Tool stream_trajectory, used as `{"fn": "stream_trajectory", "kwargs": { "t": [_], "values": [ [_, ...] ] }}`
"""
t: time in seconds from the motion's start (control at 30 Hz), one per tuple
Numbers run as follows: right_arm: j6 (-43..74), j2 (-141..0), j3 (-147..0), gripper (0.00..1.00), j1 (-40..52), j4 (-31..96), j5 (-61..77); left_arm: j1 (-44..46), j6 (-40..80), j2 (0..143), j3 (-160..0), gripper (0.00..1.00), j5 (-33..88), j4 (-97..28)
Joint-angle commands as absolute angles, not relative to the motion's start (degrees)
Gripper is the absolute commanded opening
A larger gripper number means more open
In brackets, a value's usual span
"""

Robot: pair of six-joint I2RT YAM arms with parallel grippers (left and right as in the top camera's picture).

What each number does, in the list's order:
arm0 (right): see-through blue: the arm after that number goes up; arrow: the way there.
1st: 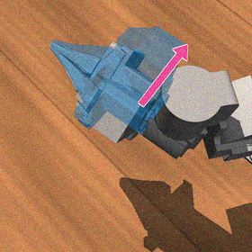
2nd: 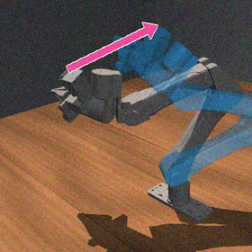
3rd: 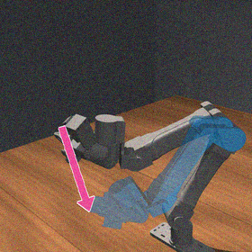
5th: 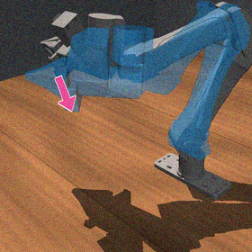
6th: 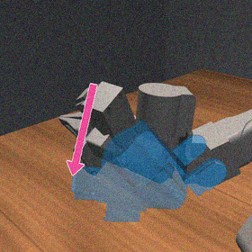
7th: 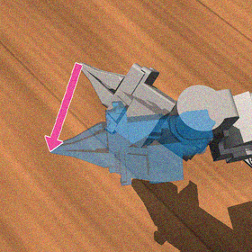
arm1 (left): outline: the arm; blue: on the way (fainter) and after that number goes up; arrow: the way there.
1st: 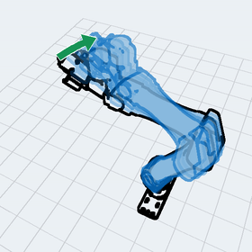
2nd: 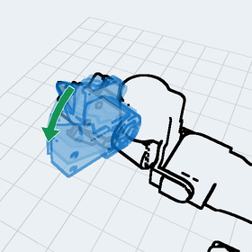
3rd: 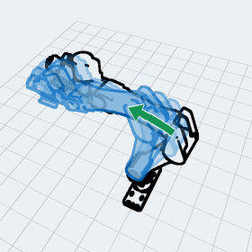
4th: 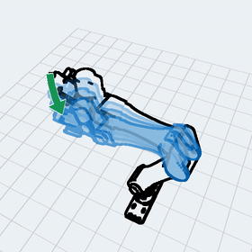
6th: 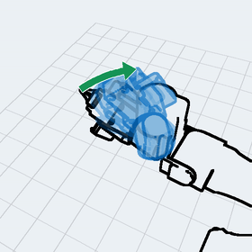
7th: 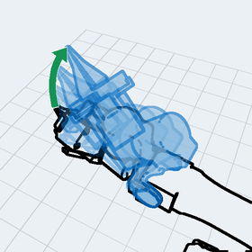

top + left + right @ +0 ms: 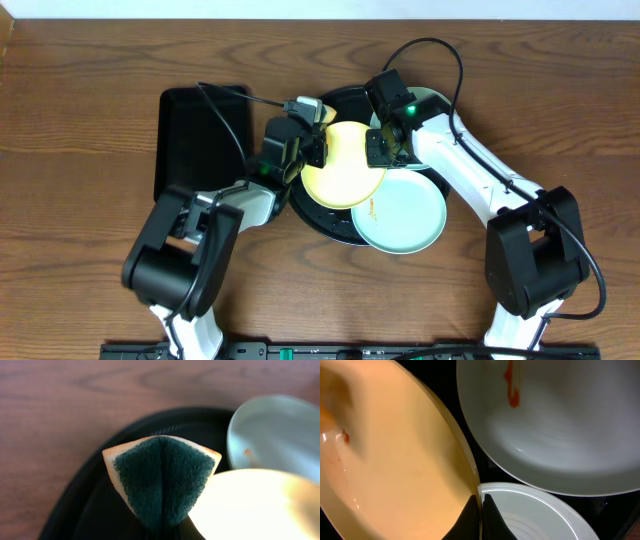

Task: Clean dirty plates on tray and stack at the side
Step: 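Scrub the yellow plate's surface with the sponge in the left gripper, then return the sponge with the left gripper to the black tray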

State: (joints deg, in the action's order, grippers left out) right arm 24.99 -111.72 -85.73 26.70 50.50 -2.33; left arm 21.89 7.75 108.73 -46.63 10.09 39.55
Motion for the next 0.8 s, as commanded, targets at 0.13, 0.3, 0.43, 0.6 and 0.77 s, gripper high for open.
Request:
{"fn": "stream_trajectory", "kwargs": {
  "t": [0.13,0.3,0.43,0.6,0.77],
  "values": [
    [24.58,-111.66,-85.54,0.01,27.44,50.35,-2.28,21.71,9.78,112.38,-46.63,0.08,9.87,40.86],
    [24.58,-111.66,-85.54,0.01,27.44,50.37,-2.31,21.71,10.94,111.63,-46.63,0.08,12.56,38.83],
    [24.58,-111.66,-85.54,0.01,27.44,50.37,-2.31,21.71,11.94,109.62,-46.63,0.08,13.91,35.57],
    [24.58,-111.66,-85.54,0.01,27.44,50.35,-2.31,21.71,11.92,106.17,-46.61,0.08,13.89,30.13],
    [24.58,-111.66,-85.54,0.01,27.44,50.35,-2.31,21.71,11.94,102.65,-46.63,0.08,14.37,22.09]
  ]
}}
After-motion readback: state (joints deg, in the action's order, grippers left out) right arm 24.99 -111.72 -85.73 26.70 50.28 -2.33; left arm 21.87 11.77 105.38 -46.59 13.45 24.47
